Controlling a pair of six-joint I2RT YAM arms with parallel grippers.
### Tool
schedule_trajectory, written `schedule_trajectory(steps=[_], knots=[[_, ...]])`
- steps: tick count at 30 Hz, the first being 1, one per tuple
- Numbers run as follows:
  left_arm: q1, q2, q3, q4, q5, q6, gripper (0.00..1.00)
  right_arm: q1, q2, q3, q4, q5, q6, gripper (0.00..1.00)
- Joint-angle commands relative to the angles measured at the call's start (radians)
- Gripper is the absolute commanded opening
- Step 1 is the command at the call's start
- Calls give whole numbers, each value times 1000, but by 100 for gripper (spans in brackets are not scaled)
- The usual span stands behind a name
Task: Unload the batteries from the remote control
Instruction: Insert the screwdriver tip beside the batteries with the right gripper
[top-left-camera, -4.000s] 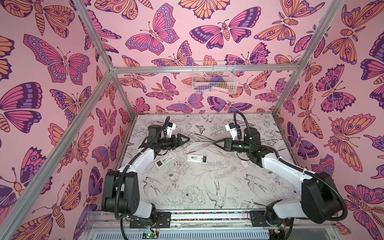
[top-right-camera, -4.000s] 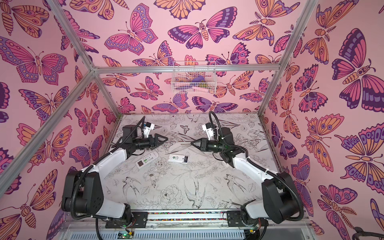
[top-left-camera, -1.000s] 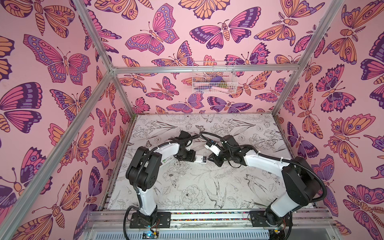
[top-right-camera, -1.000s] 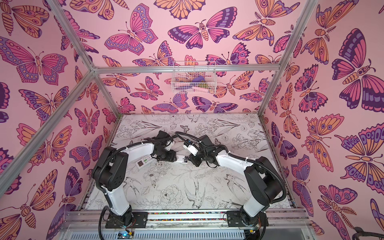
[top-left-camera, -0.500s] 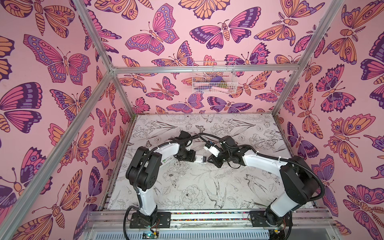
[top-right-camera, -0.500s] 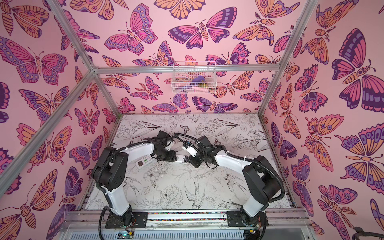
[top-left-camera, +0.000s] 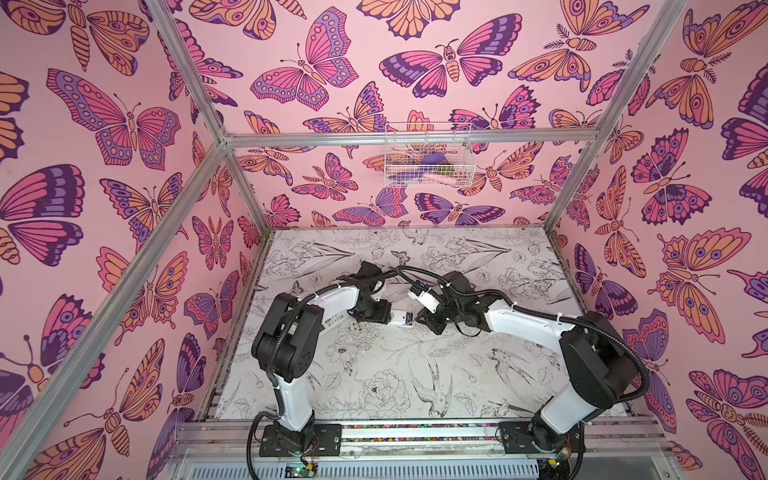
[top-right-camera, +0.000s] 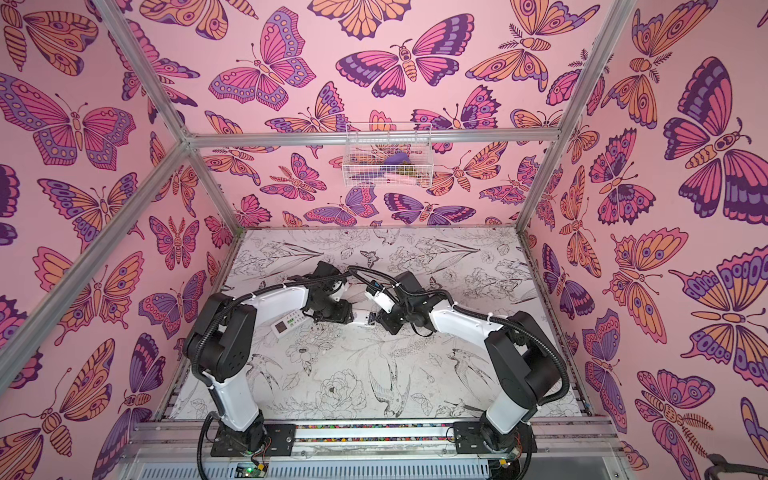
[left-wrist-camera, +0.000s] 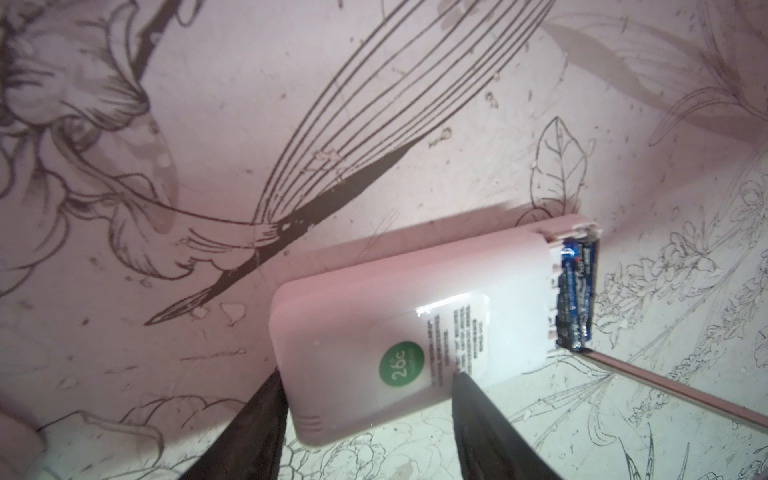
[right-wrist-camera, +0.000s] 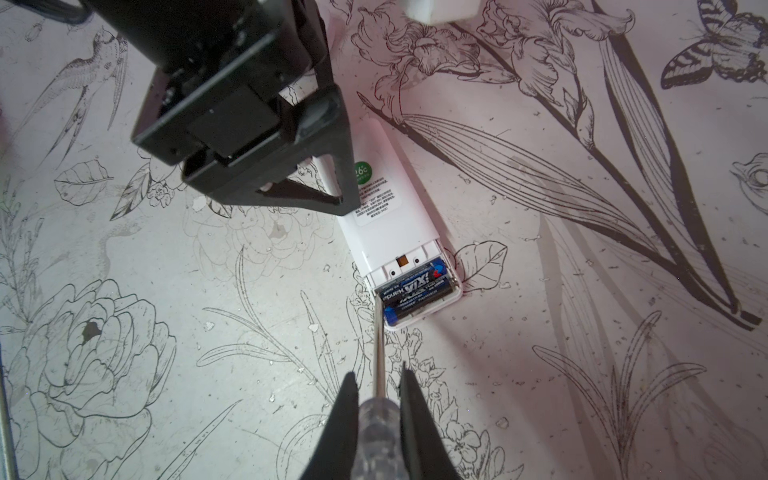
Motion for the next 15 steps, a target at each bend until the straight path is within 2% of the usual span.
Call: schedule_trajectory(steps=[1,15], knots=[[-13,28,-29,5,-13,20,63,6,-15,3,40,34,-17,0],[-13,17,-40,12,-13,15,63,6,-64,-25,95,139,-20,0]])
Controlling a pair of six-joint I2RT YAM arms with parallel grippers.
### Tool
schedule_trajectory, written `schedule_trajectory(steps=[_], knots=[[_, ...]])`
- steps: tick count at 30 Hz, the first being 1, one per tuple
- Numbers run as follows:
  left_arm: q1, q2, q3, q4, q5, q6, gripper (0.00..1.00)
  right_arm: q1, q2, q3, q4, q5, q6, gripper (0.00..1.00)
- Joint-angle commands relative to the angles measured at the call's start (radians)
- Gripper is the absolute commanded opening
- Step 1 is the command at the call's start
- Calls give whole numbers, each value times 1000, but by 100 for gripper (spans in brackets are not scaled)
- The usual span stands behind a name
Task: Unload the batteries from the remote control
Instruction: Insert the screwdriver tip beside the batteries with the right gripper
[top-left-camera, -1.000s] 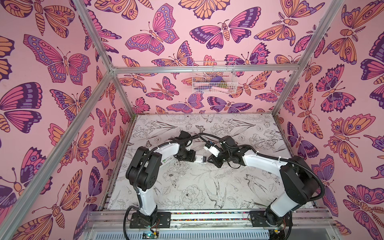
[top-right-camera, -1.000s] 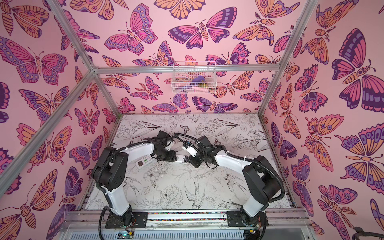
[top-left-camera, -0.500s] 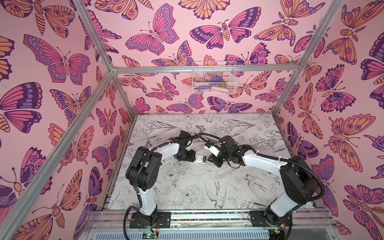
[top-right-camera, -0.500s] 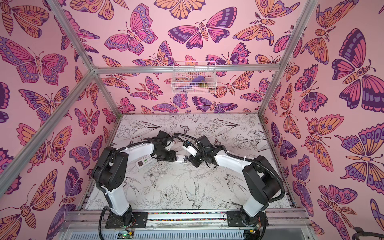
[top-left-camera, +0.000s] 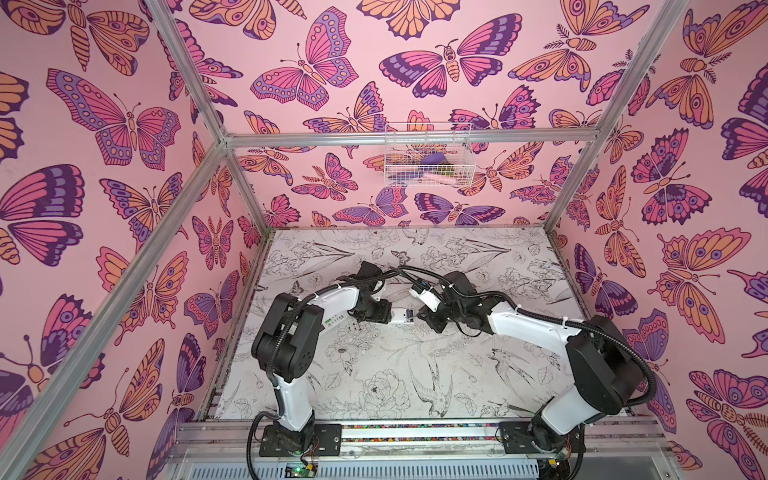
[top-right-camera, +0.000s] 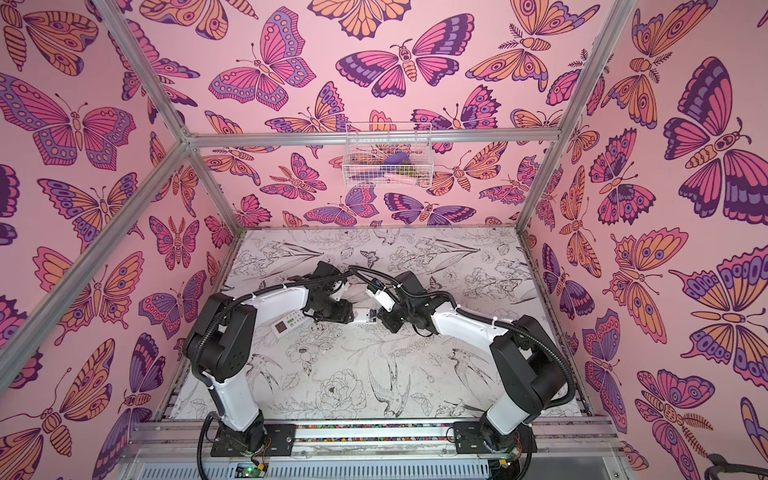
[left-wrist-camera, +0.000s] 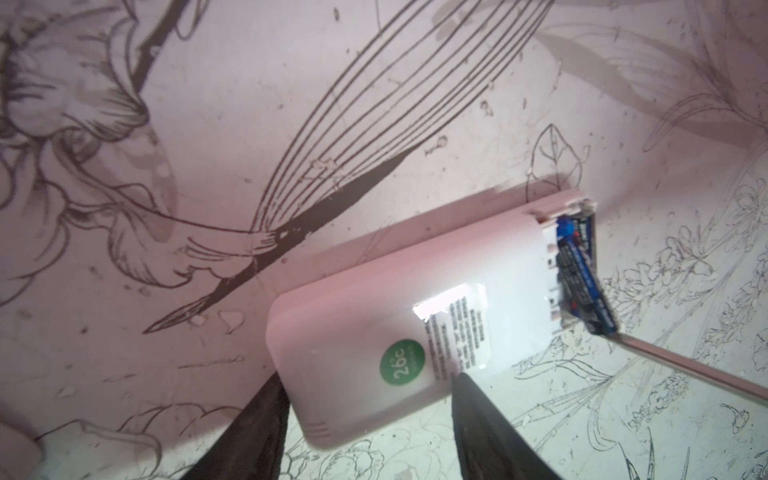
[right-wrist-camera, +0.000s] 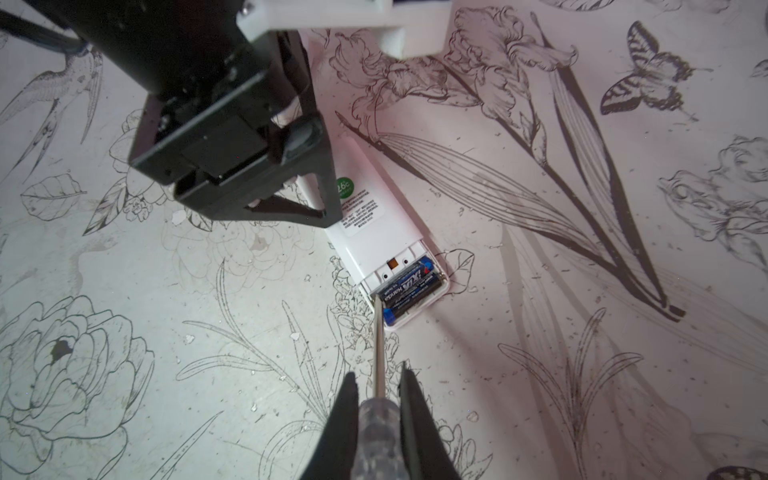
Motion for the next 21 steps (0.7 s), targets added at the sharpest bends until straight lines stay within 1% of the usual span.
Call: schedule_trajectory(steps=[1,14,16,21], knots=[[-12,17,-33,-9,-12,14,63,-2,-52,-5,51,66,-20,0],[-12,19,-33,-9,-14,13,63,-9,-75,-29,23,123,-22,0],[-12,19,-34,-8,-14,13,63,-11,-80,-30,16,102,-22,0],[-12,20,-34,-8,-14,12,63,-9,-48,-19,-8,-26,-21,0]])
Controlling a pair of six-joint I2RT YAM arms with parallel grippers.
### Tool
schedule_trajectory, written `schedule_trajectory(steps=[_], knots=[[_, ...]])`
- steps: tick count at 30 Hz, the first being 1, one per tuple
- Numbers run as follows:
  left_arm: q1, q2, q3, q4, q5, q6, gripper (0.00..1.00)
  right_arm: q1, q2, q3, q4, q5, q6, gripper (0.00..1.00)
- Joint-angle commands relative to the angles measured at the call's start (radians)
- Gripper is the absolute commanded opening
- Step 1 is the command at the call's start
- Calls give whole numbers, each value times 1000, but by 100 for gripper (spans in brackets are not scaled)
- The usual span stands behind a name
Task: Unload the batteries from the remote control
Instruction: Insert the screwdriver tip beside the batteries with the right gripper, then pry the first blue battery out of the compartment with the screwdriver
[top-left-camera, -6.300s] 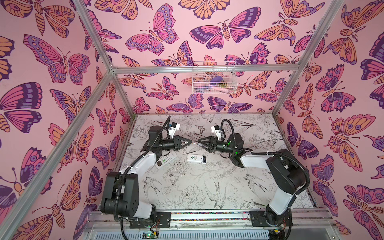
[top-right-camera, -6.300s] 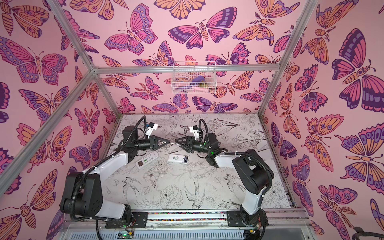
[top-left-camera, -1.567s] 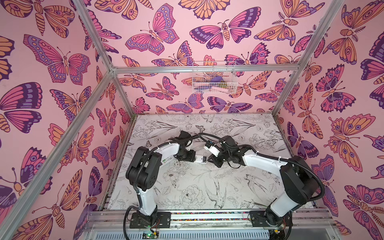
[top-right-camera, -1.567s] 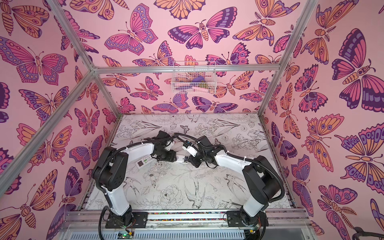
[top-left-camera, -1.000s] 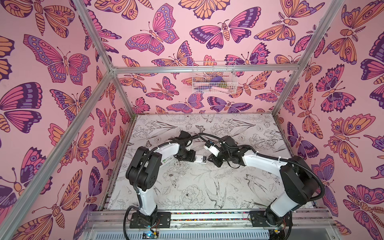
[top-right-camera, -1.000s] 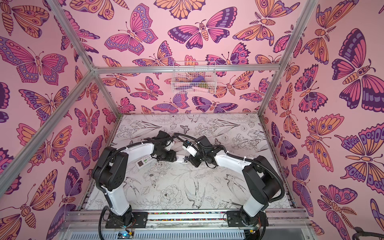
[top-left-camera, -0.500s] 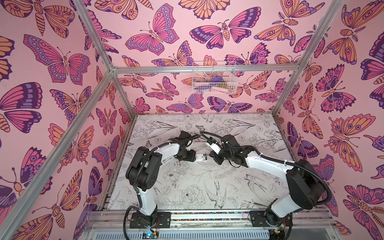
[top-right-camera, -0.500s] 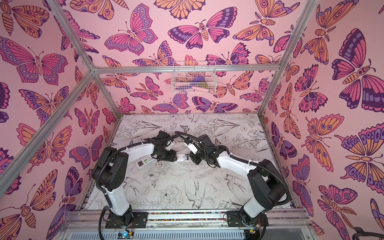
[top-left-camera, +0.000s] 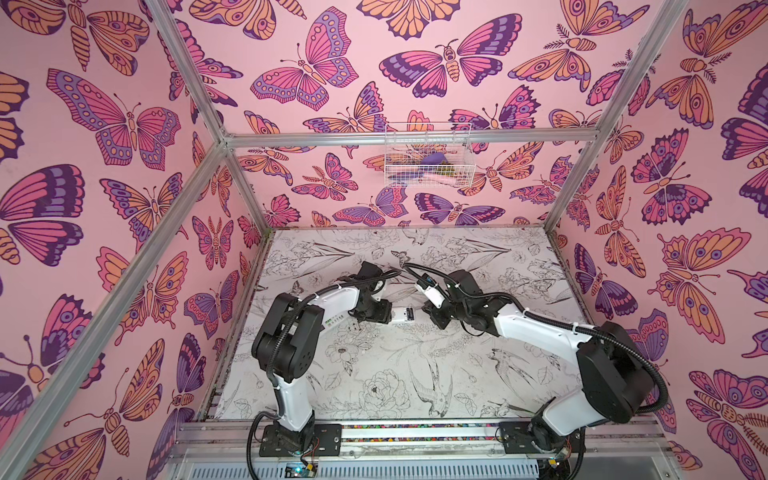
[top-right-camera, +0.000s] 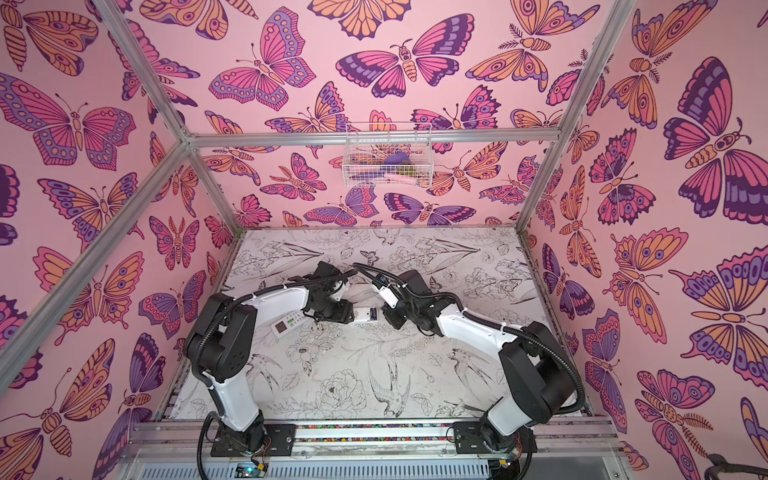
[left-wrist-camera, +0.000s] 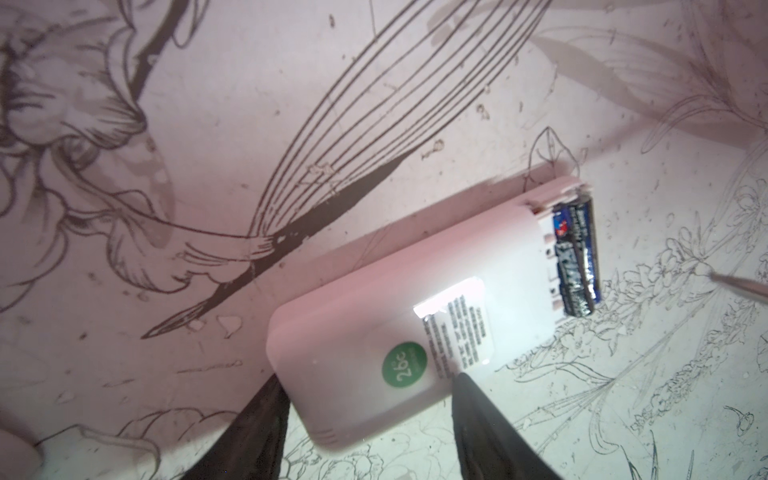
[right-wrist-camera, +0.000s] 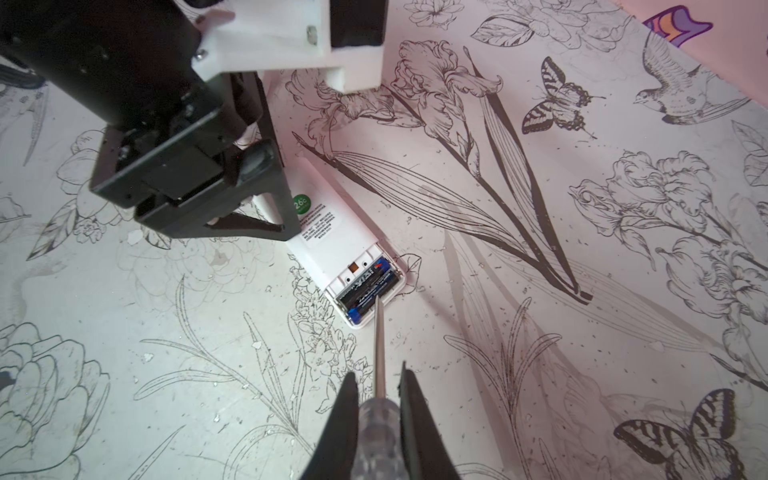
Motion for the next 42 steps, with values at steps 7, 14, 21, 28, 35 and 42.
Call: schedule_trajectory(steps=[7,14,21,28,35,42], knots=[[-10,15,-35,-11,-8,13,63,1,85,54,-49,-52,56,0],[-10,20,-33,-12,-5,12,63,7,110,67,-67,-54,60,0],[-10,21,-32,-12,-5,12,63,7,134,83,-69,-22,104,0],[-10,19,-33,-11,-7,10,63,7,162,67,22,-89,198,0],[-14,14,-38,-9,-4,8,63,-12,119,32,135,-72,277,0],[-13,7,-43,-5,-4,8,63,-17,131,32,204,-64,310,0]])
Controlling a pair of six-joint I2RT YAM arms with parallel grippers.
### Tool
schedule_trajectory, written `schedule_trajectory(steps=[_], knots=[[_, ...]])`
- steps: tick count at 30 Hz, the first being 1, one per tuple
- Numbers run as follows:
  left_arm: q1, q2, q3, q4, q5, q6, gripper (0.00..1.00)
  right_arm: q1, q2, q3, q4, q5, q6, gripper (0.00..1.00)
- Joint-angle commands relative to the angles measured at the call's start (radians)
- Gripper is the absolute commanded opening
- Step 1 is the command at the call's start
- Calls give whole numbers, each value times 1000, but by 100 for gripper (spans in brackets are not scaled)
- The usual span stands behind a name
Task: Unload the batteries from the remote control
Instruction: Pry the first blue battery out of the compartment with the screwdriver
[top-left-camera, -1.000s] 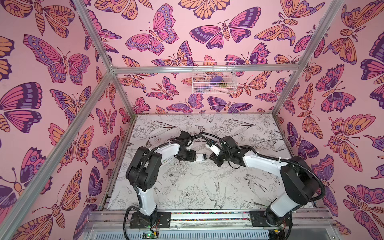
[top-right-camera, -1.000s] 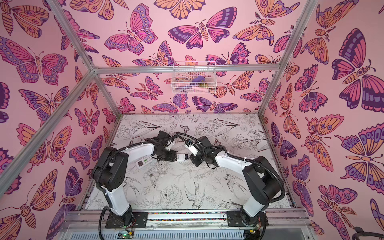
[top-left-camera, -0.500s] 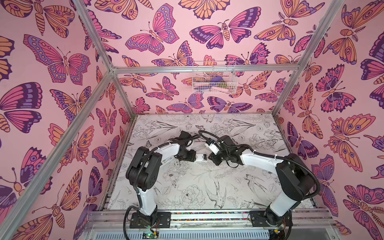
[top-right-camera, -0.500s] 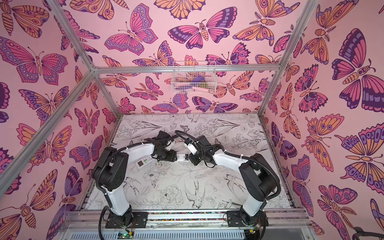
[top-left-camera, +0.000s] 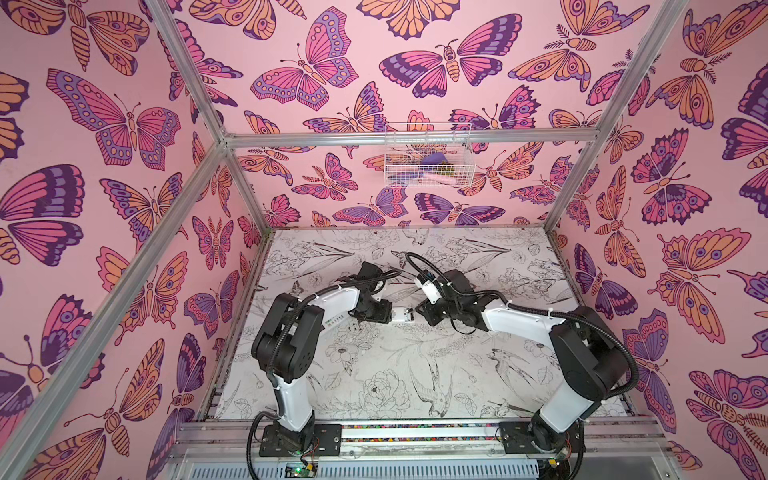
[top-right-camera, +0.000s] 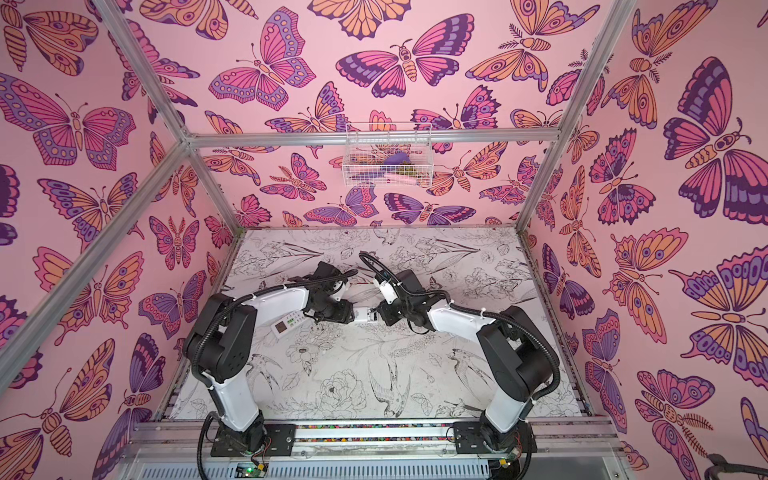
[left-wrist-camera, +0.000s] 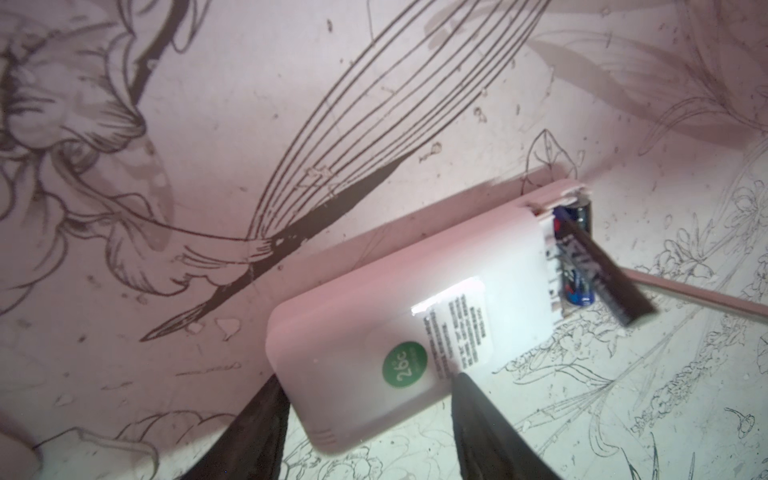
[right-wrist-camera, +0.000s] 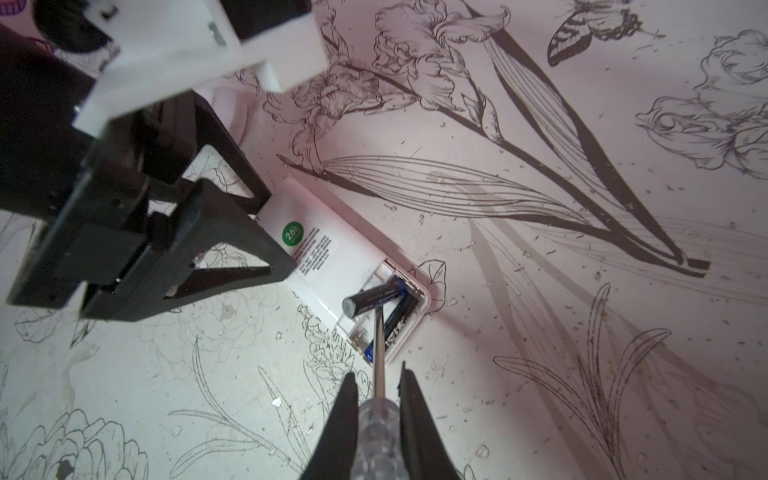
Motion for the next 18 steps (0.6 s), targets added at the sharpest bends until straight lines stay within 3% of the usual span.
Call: schedule_trajectory(steps=[1,18], knots=[[-11,7,-36,-19,-3,8,63,1,-9,4,92,-12,32,0],[-13,-13,-56,-8,1,12,63,-38,51,37,69,70,27,0]])
